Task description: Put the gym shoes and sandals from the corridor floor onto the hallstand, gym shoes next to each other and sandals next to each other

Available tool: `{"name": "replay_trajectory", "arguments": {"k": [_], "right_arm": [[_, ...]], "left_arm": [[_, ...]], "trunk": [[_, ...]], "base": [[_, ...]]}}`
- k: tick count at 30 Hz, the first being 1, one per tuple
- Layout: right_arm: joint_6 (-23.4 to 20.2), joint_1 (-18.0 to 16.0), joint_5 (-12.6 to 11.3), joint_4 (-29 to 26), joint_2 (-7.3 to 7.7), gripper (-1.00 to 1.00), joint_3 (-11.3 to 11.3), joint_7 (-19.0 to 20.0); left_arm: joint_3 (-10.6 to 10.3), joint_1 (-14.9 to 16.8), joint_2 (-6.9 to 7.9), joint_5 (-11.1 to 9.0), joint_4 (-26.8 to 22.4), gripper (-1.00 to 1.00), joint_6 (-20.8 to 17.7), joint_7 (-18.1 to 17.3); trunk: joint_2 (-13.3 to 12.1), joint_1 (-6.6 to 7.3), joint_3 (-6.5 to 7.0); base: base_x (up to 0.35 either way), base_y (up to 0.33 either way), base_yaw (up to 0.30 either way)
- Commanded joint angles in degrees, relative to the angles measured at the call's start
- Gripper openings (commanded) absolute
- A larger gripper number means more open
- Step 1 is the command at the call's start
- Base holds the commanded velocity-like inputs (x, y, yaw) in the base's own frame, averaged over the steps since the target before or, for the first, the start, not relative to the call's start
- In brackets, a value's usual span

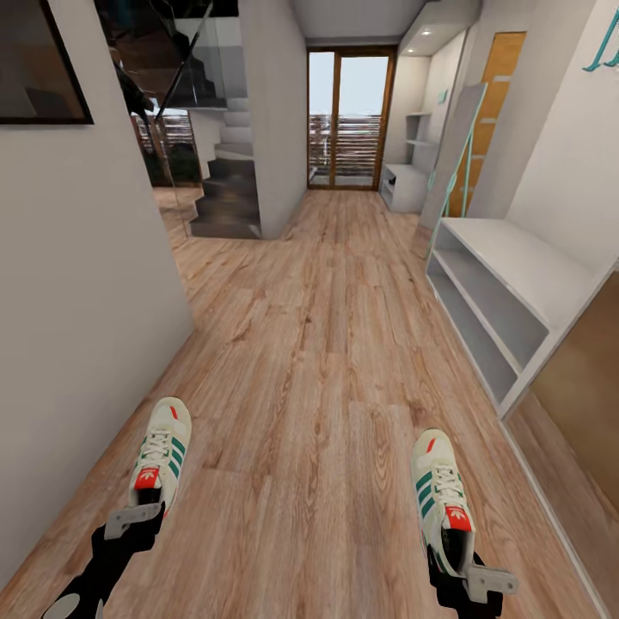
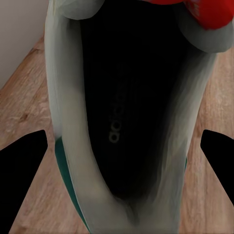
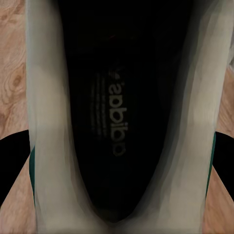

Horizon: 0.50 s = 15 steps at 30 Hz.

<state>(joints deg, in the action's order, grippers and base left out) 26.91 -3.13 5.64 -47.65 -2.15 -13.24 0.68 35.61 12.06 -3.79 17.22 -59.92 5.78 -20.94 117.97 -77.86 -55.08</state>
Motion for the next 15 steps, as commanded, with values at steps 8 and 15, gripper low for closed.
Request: {"name": "replay_trajectory", "arguments": {"k": [8, 15], "right_arm": [[0.16, -0.04, 0.58, 0.09, -0.05, -1.0, -0.29, 0.11], [0.17, -0.04, 0.59, 0.09, -0.05, -1.0, -0.29, 0.11]], "left_arm": [[0.33, 0.07, 0.0, 0.62, -0.27, -1.0, 0.37, -0.42], [0.33, 0.07, 0.01, 0.62, -0.28, -1.0, 0.37, -0.42]], "trunk": [[2.02, -1.09, -0.22], [4.83, -2.63, -0.85]], "base": [[0.001, 0.0, 0.0], [0.0, 0.0, 0.0]]}}
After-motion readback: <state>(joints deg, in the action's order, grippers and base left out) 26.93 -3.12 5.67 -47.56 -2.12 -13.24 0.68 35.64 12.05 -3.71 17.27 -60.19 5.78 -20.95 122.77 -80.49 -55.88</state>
